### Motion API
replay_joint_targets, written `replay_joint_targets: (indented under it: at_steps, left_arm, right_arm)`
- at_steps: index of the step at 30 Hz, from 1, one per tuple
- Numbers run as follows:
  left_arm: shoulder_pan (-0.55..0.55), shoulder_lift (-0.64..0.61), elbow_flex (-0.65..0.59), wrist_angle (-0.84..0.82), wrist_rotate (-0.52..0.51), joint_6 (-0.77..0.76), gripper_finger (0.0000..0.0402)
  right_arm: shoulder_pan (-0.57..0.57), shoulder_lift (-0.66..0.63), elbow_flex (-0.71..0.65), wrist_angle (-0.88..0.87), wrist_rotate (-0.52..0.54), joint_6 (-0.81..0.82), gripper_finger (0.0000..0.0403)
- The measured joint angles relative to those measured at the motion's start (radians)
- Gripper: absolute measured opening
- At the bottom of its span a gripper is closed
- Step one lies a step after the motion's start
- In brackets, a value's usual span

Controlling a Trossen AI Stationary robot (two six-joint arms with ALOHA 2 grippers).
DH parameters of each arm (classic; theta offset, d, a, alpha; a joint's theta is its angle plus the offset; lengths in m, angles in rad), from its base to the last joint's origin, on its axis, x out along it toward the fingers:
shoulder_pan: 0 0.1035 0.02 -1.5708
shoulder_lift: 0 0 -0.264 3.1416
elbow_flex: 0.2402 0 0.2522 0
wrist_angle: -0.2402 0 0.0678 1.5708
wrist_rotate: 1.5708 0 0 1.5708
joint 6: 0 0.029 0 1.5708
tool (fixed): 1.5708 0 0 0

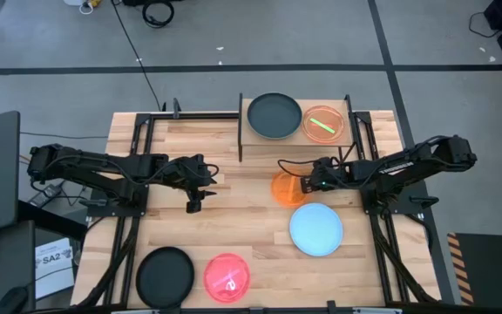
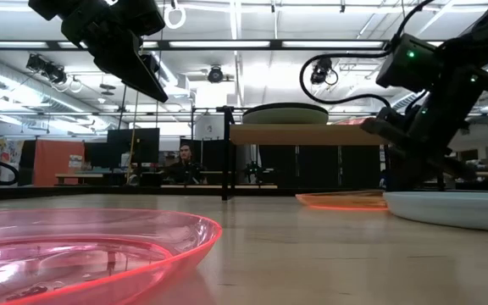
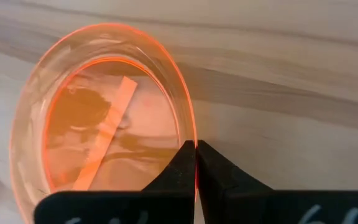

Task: Place and stack plates onto a shelf
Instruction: Stack the orange plate on top of the green plate on the shelf

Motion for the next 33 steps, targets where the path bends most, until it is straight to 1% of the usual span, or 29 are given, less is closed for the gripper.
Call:
replay_joint_targets:
  at_steps: [12,23,33]
  left_arm:
    - [0.0,0.0,0.0,0.0,0.0,0.0,0.0173]
    - [0.0,0.0,0.0,0.0,0.0,0.0,0.0173]
    - [0.0,0.0,0.0,0.0,0.0,0.0,0.0173]
  right_arm:
    - [0.0,0.0,0.0,0.213,-0.011,-0.036,0.0008]
    - [0.0,0.0,0.0,0.439,-0.082,-0.08,0.0008]
    - [0.0,0.0,0.002,0.67,-0.115,-0.112,0.0008]
